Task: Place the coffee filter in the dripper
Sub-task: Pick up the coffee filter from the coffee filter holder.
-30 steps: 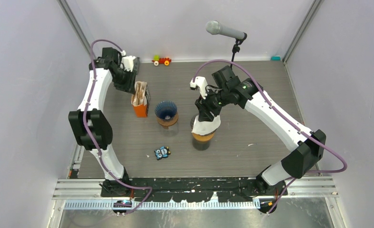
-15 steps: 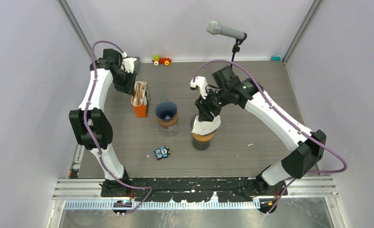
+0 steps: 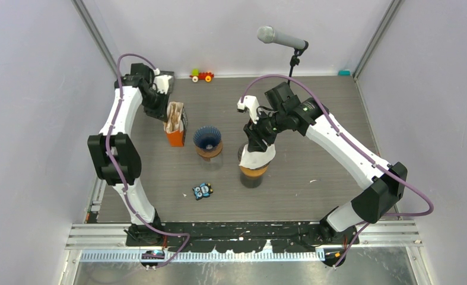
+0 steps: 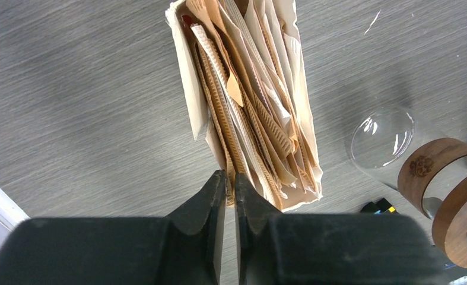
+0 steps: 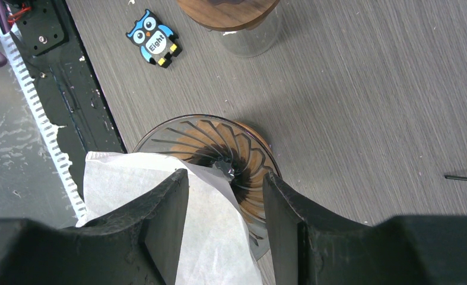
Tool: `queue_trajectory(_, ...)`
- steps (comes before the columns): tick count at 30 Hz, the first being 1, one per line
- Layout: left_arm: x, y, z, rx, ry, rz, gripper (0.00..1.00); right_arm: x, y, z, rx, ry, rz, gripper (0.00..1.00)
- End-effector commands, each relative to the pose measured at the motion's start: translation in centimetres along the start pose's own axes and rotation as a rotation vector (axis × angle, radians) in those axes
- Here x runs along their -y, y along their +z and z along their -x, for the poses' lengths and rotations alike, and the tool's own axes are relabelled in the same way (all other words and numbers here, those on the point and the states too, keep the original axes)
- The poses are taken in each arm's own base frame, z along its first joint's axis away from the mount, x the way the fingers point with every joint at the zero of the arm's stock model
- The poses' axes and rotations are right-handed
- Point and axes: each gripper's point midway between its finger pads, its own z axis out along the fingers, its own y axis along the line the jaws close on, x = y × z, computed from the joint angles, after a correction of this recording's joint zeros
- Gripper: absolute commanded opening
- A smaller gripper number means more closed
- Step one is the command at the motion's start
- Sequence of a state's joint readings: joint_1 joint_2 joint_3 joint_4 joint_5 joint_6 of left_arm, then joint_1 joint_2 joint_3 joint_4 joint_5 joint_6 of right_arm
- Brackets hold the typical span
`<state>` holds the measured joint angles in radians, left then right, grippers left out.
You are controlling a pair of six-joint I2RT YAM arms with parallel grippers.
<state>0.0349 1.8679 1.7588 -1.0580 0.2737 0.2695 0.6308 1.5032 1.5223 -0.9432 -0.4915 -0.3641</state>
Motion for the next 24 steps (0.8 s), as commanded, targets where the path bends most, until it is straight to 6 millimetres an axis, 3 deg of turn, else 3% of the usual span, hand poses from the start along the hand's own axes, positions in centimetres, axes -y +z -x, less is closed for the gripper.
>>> queue_trajectory(1, 0.3, -0.7, 0.8, 0.021, 0.007, -0.017, 0.09, -0.3, -1.5, 1.8, 0.073, -0.039, -0.015, 0.54)
queue_trajectory(5, 0.4, -1.6, 1.5, 0.037, 0.014, -0.015, 0.00, -0.3, -1.5, 1.8, 0.073, -0.040, -0.015, 0.54)
queue_trajectory(15, 0.5, -5.0, 3.7, 0.110, 0.043, 0.014, 0.00, -0.3, -1.7, 1.8, 0.077, -0.040, -0.018, 0.54)
queue_trajectory(24, 1.6, -10.5, 6.2, 0.244, 0.093, 0.043, 0.00, -0.4, -1.9, 2.2, 0.085, -0.040, -0.019, 0.54)
